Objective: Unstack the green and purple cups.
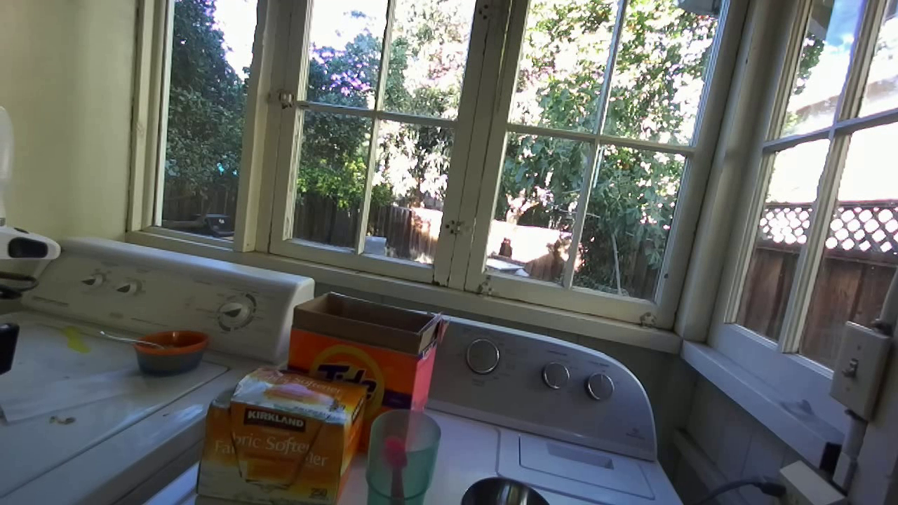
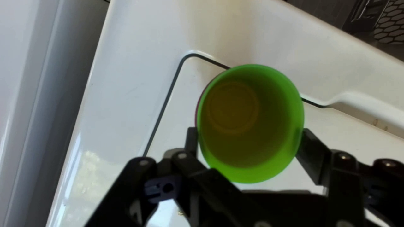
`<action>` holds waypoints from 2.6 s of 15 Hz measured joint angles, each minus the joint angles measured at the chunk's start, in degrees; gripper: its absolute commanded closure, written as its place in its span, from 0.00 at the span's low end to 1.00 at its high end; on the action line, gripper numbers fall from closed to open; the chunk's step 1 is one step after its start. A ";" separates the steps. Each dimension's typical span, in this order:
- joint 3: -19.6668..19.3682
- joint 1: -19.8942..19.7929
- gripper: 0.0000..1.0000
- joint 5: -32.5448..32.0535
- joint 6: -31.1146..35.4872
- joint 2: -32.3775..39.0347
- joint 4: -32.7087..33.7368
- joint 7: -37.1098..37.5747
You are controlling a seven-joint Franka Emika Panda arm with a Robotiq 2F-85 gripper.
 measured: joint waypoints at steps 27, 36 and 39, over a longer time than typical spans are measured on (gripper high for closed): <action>-0.88 -0.25 0.48 5.12 -4.76 -1.68 1.80 -0.67; -0.90 -0.61 0.48 2.81 -6.37 2.98 4.73 1.05; -0.90 -0.79 0.48 1.39 -6.37 4.90 6.03 1.84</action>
